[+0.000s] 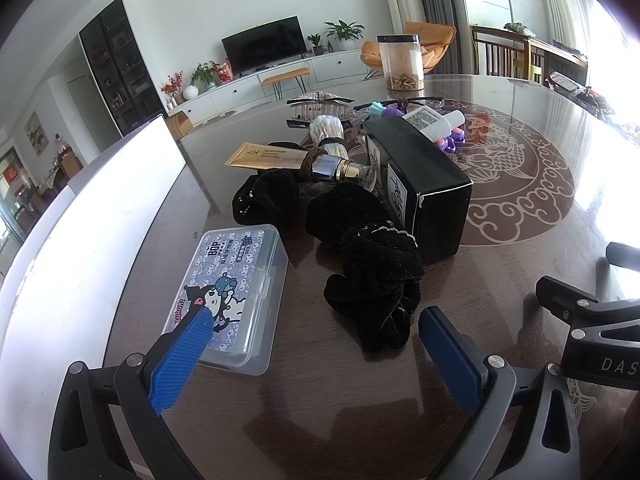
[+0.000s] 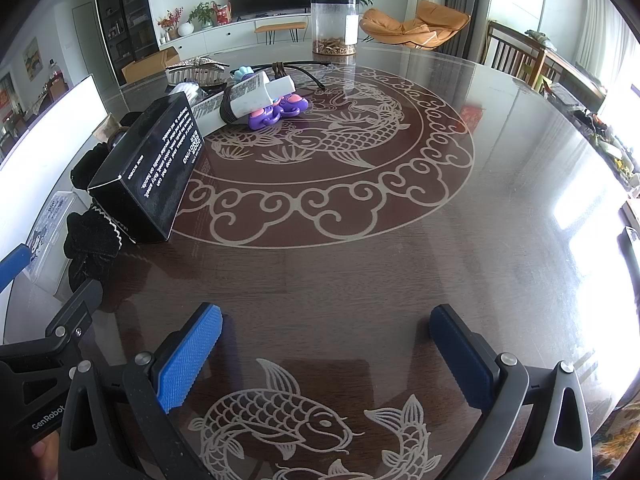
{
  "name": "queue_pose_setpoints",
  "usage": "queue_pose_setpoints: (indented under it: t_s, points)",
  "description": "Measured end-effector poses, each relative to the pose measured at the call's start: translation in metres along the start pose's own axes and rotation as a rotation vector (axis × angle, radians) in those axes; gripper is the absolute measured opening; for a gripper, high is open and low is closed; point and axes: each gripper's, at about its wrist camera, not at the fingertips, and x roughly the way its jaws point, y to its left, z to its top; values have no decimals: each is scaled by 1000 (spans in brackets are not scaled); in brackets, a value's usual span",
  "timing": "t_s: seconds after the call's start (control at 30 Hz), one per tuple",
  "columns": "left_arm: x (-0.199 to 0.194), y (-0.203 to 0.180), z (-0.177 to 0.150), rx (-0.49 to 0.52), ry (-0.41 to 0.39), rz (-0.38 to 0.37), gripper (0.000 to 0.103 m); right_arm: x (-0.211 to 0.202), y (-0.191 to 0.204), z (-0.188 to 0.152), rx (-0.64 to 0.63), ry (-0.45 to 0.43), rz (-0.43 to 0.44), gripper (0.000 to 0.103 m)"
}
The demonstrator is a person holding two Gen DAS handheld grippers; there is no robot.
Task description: Organize objects
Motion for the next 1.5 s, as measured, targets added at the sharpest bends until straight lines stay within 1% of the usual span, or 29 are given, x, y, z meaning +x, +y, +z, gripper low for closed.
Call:
queue_pose_setpoints:
  t_s: [0.83,0.9,0.97,1.03,1.1,1.17,1.3,1.37,1.43,1.5]
  points:
    - [0,0,0,-2,0,-1,103,0,0,-1,1,-1,-1,103]
    - [-1,1,0,-5,1,-15,103,0,0,-1,0,-2,-1,103]
    - [-4,5,1,-13,8,-49,103,0,0,0,1,-4,-1,103]
    - [-15,10,2,-13,-7,-75,103,-1,0,0,0,-6,-1,103]
    - [-30,17,3,10,-31,-65,103,0,-1,1,0,-7,-2,103]
    - [-35,28,2,7,-25,-60,103,0,-1,1,1,-6,-2,103]
    - [-29,70,-2,-104,53,-79,103,0,-1,0,1,-6,-2,103]
    - [-24,90,-4,-167,71,-82,103,0,-1,1,0,-7,-2,103]
    - [-18,101,-4,-198,87,-66,103,0,-1,0,0,-6,-1,103]
    - [-12,106,-1,-205,106,-65,103,0,-1,1,1,-6,-1,103]
